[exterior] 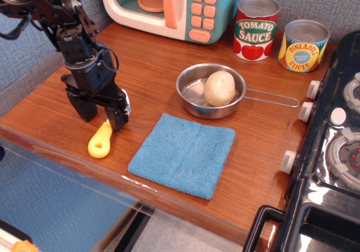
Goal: Move the yellow knife to the left of the pot.
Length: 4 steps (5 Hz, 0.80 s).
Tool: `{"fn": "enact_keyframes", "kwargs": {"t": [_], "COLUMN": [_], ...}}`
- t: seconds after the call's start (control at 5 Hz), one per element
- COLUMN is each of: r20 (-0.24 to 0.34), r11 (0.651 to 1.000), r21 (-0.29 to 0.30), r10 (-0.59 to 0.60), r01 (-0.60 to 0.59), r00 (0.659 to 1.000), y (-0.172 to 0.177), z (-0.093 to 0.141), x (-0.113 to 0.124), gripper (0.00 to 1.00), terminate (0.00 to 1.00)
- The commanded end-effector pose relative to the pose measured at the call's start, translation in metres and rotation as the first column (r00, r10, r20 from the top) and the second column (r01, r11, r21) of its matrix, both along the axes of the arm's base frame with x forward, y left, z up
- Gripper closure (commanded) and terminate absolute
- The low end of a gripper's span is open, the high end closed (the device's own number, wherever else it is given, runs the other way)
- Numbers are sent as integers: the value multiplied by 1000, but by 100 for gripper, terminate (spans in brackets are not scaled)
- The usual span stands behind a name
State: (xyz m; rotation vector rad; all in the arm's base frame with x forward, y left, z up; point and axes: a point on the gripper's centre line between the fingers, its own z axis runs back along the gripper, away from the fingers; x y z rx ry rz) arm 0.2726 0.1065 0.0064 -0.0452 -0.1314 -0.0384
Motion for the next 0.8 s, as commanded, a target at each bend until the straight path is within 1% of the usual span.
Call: {"fn": "enact_keyframes", "kwargs": {"t": [0.0,0.4,0.6], "r20": [-47,-45,18], "r11": [999,999,998], "r21": [36,36,38], "r10": [-11,-39,-48], "r01": [12,41,47], "r00": [999,998,999], "y": [-12,-19,-24], "z": [-8,-3,18], "x": [3,7,25], "gripper": [100,100,100], "terminate": [0,0,0]}}
